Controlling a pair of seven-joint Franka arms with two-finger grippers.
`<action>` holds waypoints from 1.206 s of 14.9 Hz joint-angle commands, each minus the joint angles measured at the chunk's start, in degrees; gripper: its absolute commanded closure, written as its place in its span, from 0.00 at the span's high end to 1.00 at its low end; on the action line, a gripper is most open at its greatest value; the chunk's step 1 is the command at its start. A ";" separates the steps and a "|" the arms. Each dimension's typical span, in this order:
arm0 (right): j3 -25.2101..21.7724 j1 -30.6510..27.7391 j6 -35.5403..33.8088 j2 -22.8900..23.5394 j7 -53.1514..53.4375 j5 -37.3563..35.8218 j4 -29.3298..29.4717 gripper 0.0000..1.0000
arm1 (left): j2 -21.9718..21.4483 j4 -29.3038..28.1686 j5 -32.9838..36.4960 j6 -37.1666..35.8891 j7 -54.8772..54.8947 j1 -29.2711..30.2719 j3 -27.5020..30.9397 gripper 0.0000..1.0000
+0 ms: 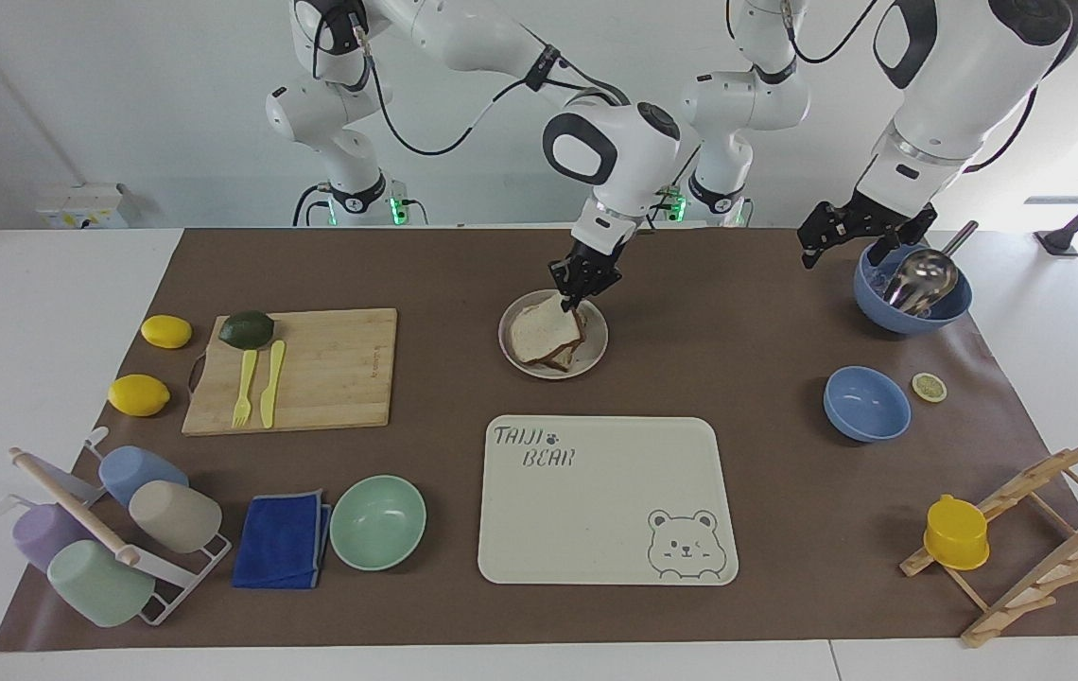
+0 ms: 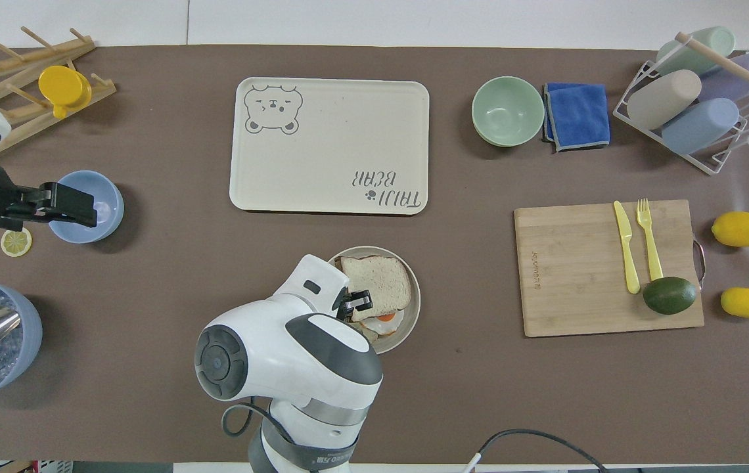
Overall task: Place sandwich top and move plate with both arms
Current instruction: 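Carry the bread slice with the right gripper onto the egg on the plate, then release the bread and withdraw the right gripper while the left gripper reaches the plate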
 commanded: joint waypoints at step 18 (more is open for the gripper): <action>-0.43 -38.12 -15.56 -21.19 -29.58 24.41 2.22 1.00 | -9.87 -20.42 -4.32 9.69 -7.58 -4.05 -1.11 1.00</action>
